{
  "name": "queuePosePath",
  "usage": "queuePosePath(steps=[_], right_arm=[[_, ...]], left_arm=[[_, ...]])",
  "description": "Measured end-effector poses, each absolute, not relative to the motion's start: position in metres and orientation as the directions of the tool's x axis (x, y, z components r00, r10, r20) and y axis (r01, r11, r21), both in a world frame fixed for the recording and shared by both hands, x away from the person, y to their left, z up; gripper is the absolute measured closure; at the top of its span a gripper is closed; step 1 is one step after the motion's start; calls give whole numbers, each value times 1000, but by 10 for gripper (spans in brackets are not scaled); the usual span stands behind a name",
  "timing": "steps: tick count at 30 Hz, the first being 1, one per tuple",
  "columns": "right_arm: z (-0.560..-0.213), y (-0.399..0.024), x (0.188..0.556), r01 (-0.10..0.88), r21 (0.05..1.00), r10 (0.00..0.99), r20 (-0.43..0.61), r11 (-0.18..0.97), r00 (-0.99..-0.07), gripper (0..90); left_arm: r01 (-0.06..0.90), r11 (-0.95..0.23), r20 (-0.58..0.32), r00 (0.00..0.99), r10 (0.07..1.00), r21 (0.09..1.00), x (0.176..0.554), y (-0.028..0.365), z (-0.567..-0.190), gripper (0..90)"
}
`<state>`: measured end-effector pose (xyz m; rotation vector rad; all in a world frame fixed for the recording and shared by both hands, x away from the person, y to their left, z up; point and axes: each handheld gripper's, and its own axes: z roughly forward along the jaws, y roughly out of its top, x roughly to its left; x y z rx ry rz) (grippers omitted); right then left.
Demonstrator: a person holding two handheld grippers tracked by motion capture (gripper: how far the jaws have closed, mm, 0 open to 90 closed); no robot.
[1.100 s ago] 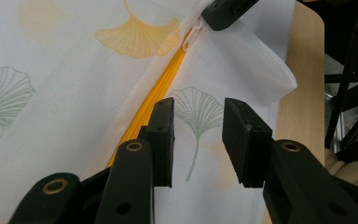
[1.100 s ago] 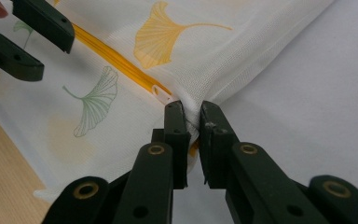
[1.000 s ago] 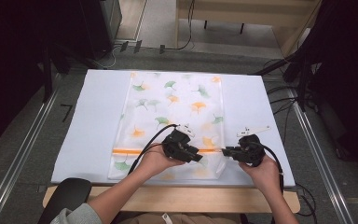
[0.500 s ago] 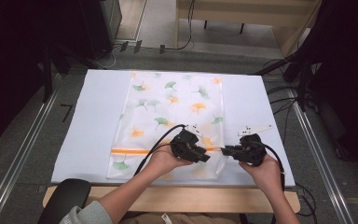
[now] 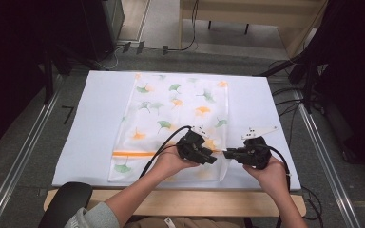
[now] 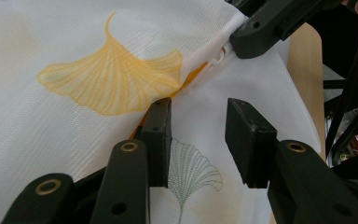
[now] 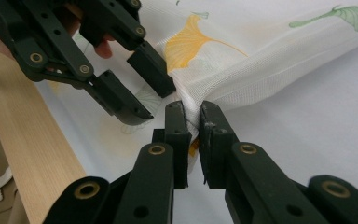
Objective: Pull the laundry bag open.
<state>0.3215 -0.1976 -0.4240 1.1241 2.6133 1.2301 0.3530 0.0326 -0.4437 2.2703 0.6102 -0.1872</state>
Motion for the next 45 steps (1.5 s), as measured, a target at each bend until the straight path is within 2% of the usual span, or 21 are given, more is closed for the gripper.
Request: queuePosePath(steps=[5,9,21,31,36,45], right_arm=[[-424,-195,322,584,689,618,249,428,-746,848],[-424,-194,322,589,686,622,251,426,-742,848],[-424,-191,322,594,680,612,264,430,-745,849],[-424,-191,322,597,678,602,279,428,-749,850],[-424,-193,322,605,677,600,292,420,-744,849],[-426,-193,322,599,676,592,289,430,-752,847]], left_arm=[[472,-596,-311,880,359,649,351,28,-443,625],[478,-591,-328,878,349,650,350,25,-443,678],[477,-589,-326,878,351,653,352,21,-445,731],[493,-580,-338,869,361,649,354,20,-445,813],[500,-573,-351,865,358,649,354,20,-445,899],[538,-569,-394,843,366,623,353,24,-444,900]])
